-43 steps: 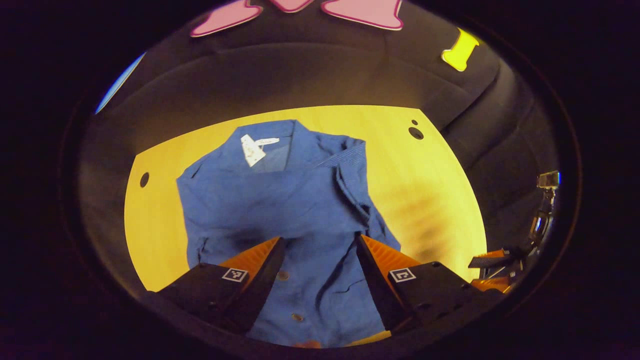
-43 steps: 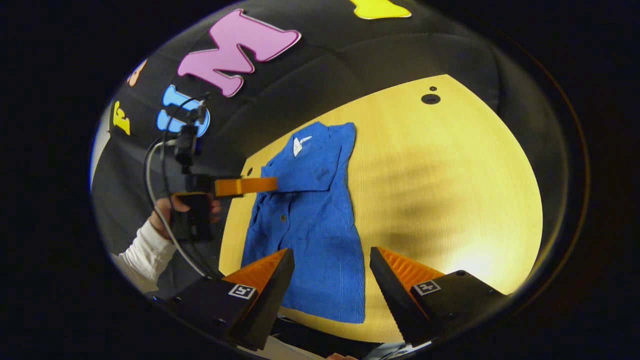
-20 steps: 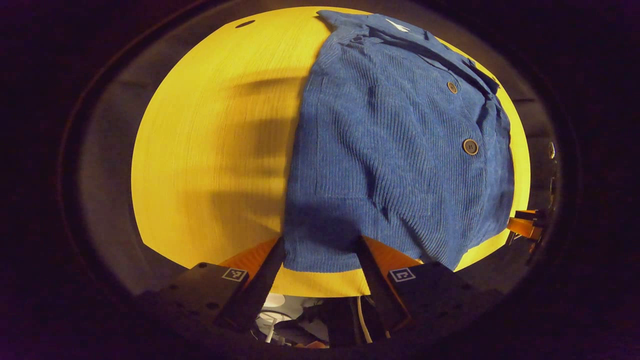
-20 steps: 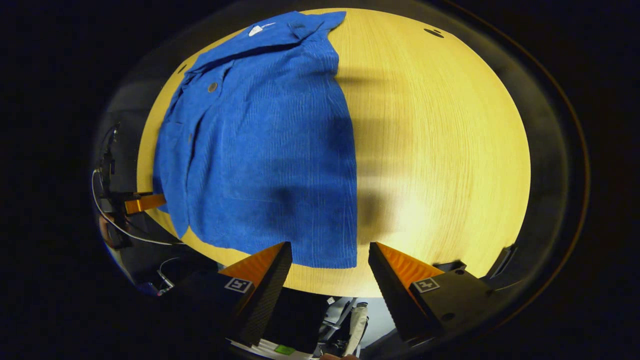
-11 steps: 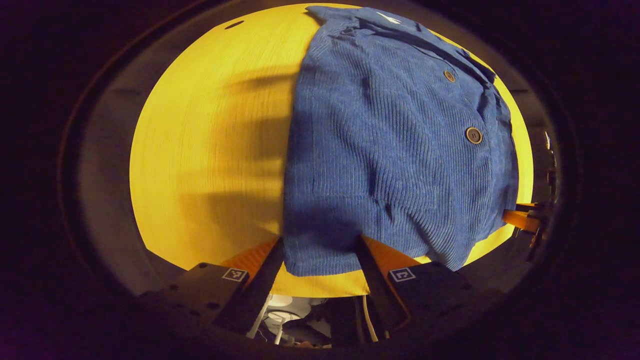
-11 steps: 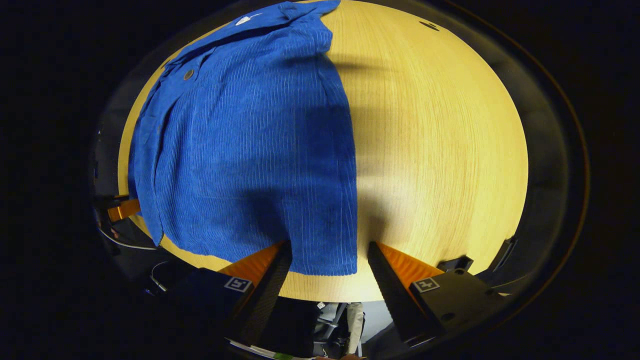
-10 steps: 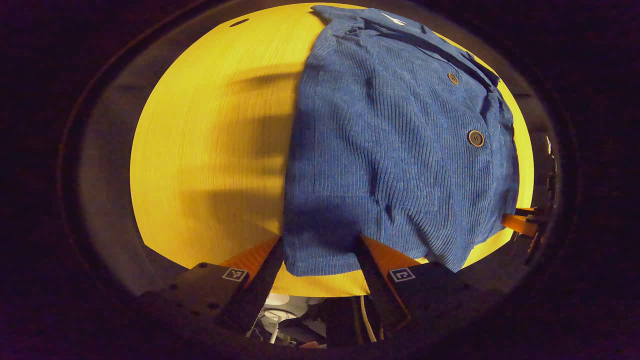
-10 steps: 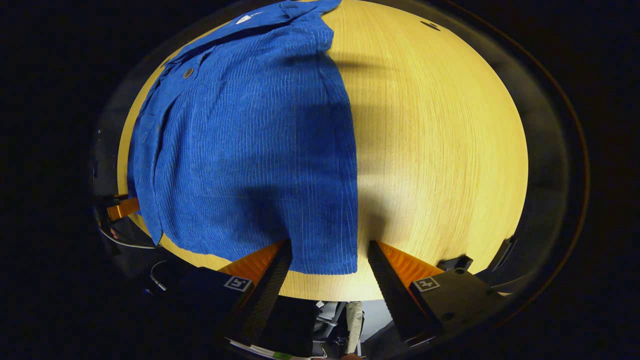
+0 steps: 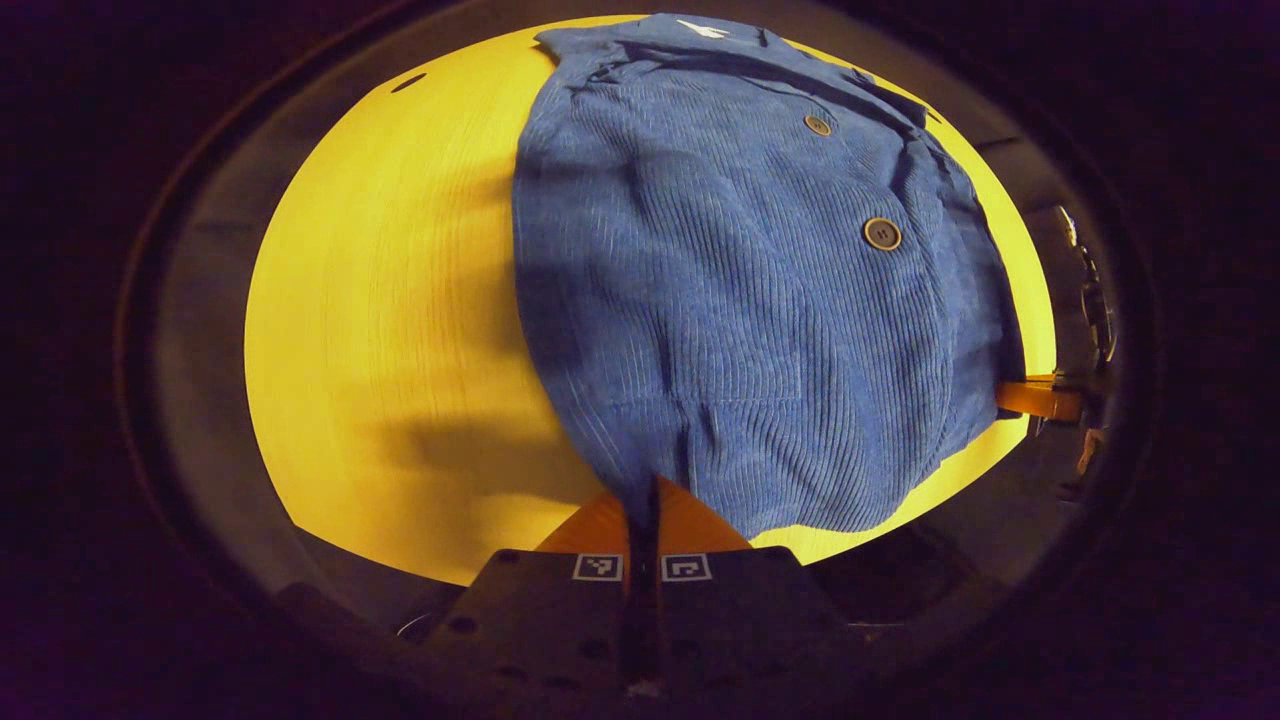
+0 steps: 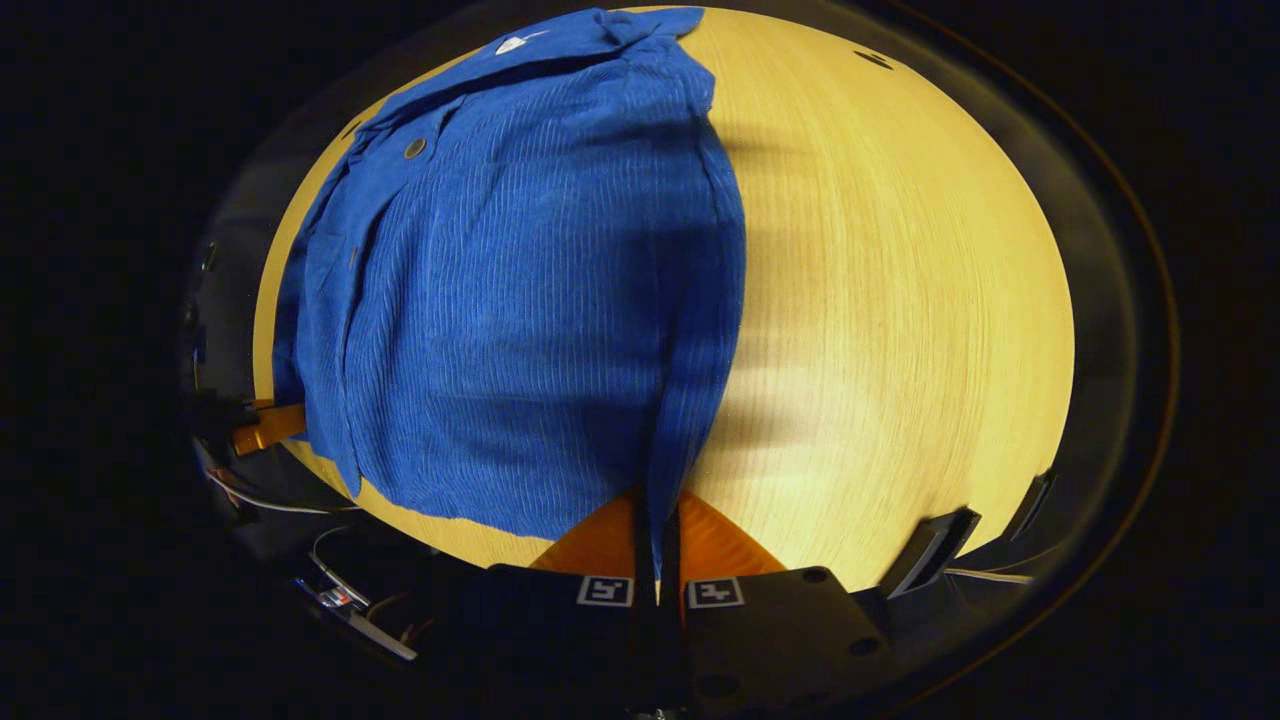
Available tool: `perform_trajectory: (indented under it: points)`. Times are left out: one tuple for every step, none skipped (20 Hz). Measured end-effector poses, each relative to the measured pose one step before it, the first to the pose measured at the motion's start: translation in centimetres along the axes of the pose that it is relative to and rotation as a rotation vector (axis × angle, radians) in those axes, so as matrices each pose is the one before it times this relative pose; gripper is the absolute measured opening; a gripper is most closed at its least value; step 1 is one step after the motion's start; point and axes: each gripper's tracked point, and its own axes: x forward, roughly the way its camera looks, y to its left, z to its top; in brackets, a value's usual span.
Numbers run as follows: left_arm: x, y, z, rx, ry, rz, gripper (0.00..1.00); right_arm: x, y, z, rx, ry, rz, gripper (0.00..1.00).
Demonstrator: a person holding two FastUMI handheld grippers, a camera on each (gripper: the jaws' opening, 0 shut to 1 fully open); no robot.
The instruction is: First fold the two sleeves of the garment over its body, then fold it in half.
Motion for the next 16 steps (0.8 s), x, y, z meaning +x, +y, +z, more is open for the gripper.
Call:
perform_trajectory:
  points:
    - [-0.107, 0.034, 0.394, -0.01708, -0.02165, -0.02700, 0.00, 0.147, -0.099, 0.323, 0.01204, -0.02821, 0.00705, 0.05]
    - [0.321, 0.120, -0.073, -0.01729, -0.01358, -0.01548, 0.00, -0.290, -0.251, 0.242, 0.00000, -0.02032, -0.00445, 0.05]
    - [-0.421, -0.107, -0.192, -0.02207, -0.00934, -0.02547, 0.00, -0.412, 0.171, 0.168, 0.00698, -0.01936, 0.00591, 0.05]
    - [-0.597, -0.056, 0.355, -0.01266, -0.01722, -0.01930, 0.00, -0.672, 0.286, 0.379, 0.00880, -0.02608, 0.01213, 0.05]
    - [-0.837, 0.252, 0.297, 0.00460, -0.01931, -0.01548, 0.00, -0.990, 0.368, 0.437, 0.00107, -0.02490, 0.01387, 0.05]
    - [-0.878, -0.018, 0.495, 0.01030, -0.02126, -0.01441, 0.00, -1.239, 0.339, 0.689, -0.00082, -0.02476, 0.01367, 0.05]
    - [-0.997, -0.045, 0.549, 0.00817, -0.02828, -0.01017, 0.00, -1.084, 0.401, 0.908, -0.00389, -0.02842, 0.01510, 0.05]
    - [-1.096, -0.216, 0.852, 0.00784, -0.03372, -0.00939, 0.00, -1.278, 0.522, 1.094, -0.00518, -0.03188, 0.01118, 0.05]
    - [-1.244, -0.156, 1.003, 0.00900, -0.03527, -0.00451, 0.00, -1.419, 0.567, 1.214, -0.00470, -0.03695, 0.01120, 0.05]
    - [-1.254, -0.216, 1.196, 0.00852, -0.03869, -0.00411, 0.00, -1.302, 0.454, 1.380, -0.00841, -0.04118, 0.00413, 0.05]
    - [-1.161, -0.241, 1.066, 0.01198, -0.04199, -0.00347, 0.00, -1.428, 0.442, 1.842, -0.01104, -0.05005, 0.00116, 0.05]
    - [-1.285, -0.214, 1.307, 0.01311, -0.03470, -0.00089, 0.00, -1.310, 0.491, 1.849, -0.01644, -0.04349, 0.00007, 0.05]
    - [-1.321, -0.059, 1.511, 0.01467, -0.04429, 0.00489, 0.00, -1.094, 0.255, 1.852, -0.01035, -0.05245, 0.00301, 0.05]
    - [-1.275, -0.034, 1.136, 0.02114, -0.04386, 0.01043, 0.00, -1.084, 0.413, 1.929, -0.00632, -0.04987, 0.00626, 0.05]
    - [-1.056, 0.200, 1.586, 0.02105, -0.04320, 0.01444, 0.00, -0.846, 0.390, 1.786, -0.00044, -0.05422, 0.00830, 0.05]
    - [-0.930, 0.164, 1.733, 0.01792, -0.04531, 0.01195, 0.00, -0.648, 0.441, 2.198, -0.00197, -0.06064, 0.00230, 0.05]
